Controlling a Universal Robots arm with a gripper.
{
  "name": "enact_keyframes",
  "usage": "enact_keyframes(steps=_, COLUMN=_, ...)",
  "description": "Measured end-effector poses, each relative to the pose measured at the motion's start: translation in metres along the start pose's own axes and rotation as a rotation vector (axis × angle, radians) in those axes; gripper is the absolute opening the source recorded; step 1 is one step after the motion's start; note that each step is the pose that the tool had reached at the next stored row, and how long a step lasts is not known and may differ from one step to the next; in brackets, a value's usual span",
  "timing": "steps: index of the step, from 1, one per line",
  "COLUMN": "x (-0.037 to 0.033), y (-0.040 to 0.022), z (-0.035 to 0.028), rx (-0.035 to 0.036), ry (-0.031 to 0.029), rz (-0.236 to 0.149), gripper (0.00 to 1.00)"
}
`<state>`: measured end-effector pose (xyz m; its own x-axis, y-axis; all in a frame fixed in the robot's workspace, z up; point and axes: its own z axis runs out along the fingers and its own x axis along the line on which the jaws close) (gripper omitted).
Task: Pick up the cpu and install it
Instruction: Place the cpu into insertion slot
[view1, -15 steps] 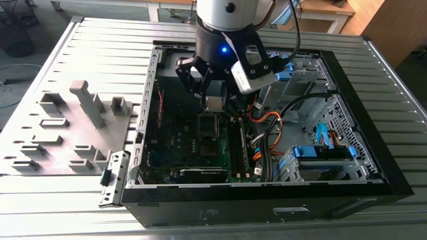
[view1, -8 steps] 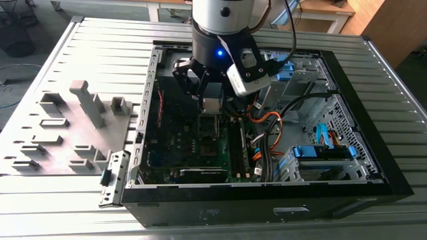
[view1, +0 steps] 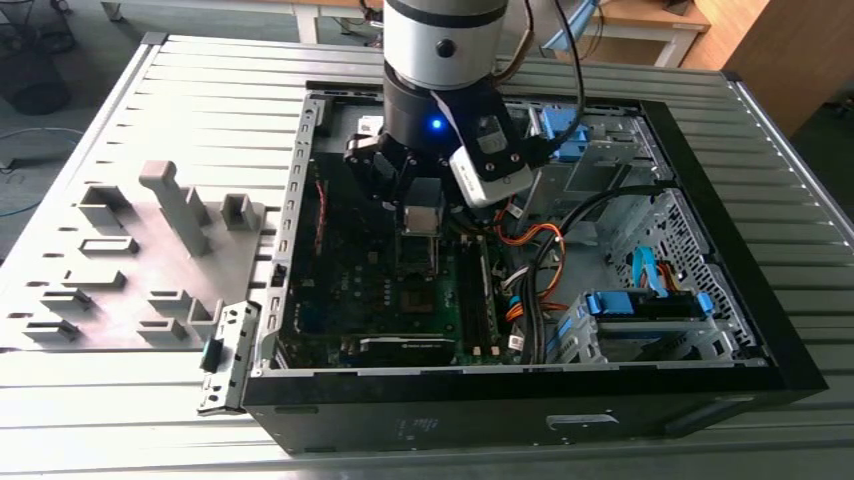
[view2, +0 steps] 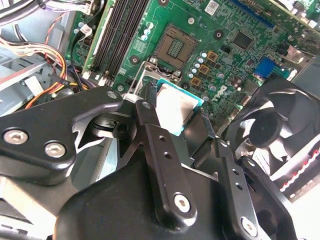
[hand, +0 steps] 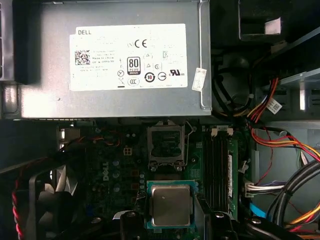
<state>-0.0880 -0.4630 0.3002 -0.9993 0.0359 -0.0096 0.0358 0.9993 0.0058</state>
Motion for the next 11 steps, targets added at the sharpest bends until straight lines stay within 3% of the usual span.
enact_keyframes(steps=11, x=0.0004, y=-0.0006, z=0.0199, rx=0.0, ry=0.0009, rz=0.0, gripper=0.47)
